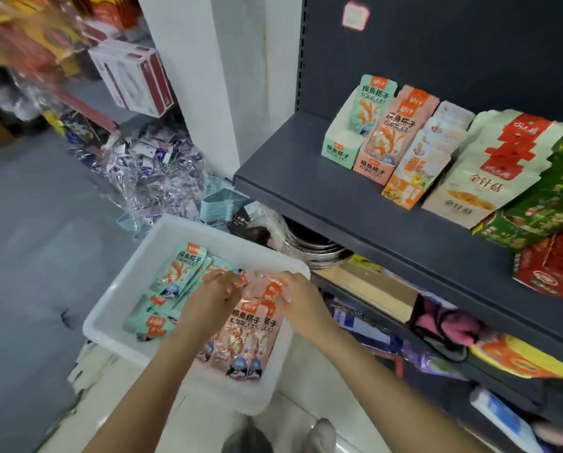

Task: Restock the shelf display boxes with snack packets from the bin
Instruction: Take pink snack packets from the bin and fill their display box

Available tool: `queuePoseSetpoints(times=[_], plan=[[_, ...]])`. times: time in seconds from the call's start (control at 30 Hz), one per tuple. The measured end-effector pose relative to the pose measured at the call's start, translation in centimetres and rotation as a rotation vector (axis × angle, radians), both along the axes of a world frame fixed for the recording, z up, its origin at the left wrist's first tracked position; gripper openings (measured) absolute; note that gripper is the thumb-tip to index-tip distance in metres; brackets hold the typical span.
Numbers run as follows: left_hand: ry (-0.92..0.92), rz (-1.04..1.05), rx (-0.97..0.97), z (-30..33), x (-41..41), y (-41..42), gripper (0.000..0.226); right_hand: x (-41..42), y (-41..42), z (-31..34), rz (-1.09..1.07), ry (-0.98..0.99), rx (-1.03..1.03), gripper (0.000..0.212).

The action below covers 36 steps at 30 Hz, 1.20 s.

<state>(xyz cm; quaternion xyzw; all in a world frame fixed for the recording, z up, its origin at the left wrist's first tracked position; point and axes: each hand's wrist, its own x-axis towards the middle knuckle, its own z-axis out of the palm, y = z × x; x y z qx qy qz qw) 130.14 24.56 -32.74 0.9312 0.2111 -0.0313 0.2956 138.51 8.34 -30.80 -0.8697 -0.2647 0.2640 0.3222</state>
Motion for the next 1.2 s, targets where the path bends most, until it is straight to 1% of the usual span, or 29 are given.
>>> queuePoseSetpoints(times=[0.13, 0.23, 0.33, 0.43, 0.5, 0.6, 0.67, 0.73, 0.8, 0.87, 0.9, 1.0, 1.07, 1.13, 1.2], plan=[[0.02, 0.032, -0.043, -3.2, -2.8, 4.2, 0.035, -4.0, 3.7, -3.5, -0.098, 0.101, 0.014, 0.048], [0.088, -0.021, -0.038, -5.6, -3.9, 7.0, 0.051, -6.1, 5.9, -6.2, -0.216, 0.138, -0.013, 0.058], [0.152, -0.134, 0.025, -7.7, -4.5, 9.3, 0.067, -7.8, 7.3, -8.4, -0.31, 0.15, -0.152, 0.075], [0.285, -0.284, 0.093, -9.1, -4.7, 10.7, 0.082, -9.0, 7.8, -9.9, -0.272, 0.144, -0.33, 0.086], [0.316, -0.354, 0.142, -9.7, -5.0, 11.2, 0.084, -9.3, 8.1, -10.4, -0.273, 0.127, -0.365, 0.091], [0.292, -0.378, 0.166, -10.1, -5.3, 11.5, 0.082, -8.9, 8.5, -11.2, -0.335, 0.07, -0.351, 0.093], [0.278, -0.369, 0.174, -10.2, -5.2, 11.6, 0.078, -8.5, 8.9, -11.4, -0.419, 0.004, -0.325, 0.089], [0.27, -0.353, 0.167, -10.3, -5.0, 11.7, 0.074, -7.9, 9.3, -11.1, -0.502, -0.061, -0.349, 0.079], [0.248, -0.334, 0.15, -10.3, -4.9, 11.6, 0.069, -7.2, 9.3, -10.4, -0.572, -0.106, -0.345, 0.053], [0.227, -0.312, 0.116, -10.2, -4.7, 11.4, 0.067, -6.8, 8.8, -9.4, -0.645, -0.11, -0.237, 0.023], [0.217, -0.31, 0.094, -10.0, -4.6, 11.2, 0.066, -6.8, 8.4, -8.8, -0.676, -0.095, -0.16, 0.015], [0.155, -0.333, 0.012, -9.1, -3.6, 10.1, 0.061, -6.8, 7.2, -7.1, -0.739, -0.04, 0.006, 0.007], [0.1, -0.365, -0.088, -8.6, -2.5, 9.0, 0.053, -6.6, 6.1, -6.3, -0.823, 0.01, 0.119, 0.004], [0.094, -0.402, -0.189, -8.2, -1.2, 7.6, 0.044, -6.1, 4.9, -5.7, -0.902, 0.016, 0.2, 0.005], [0.111, -0.419, -0.234, -7.8, 0.0, 6.2, 0.043, -5.6, 3.5, -5.1, -0.955, 0.007, 0.24, 0.008]])
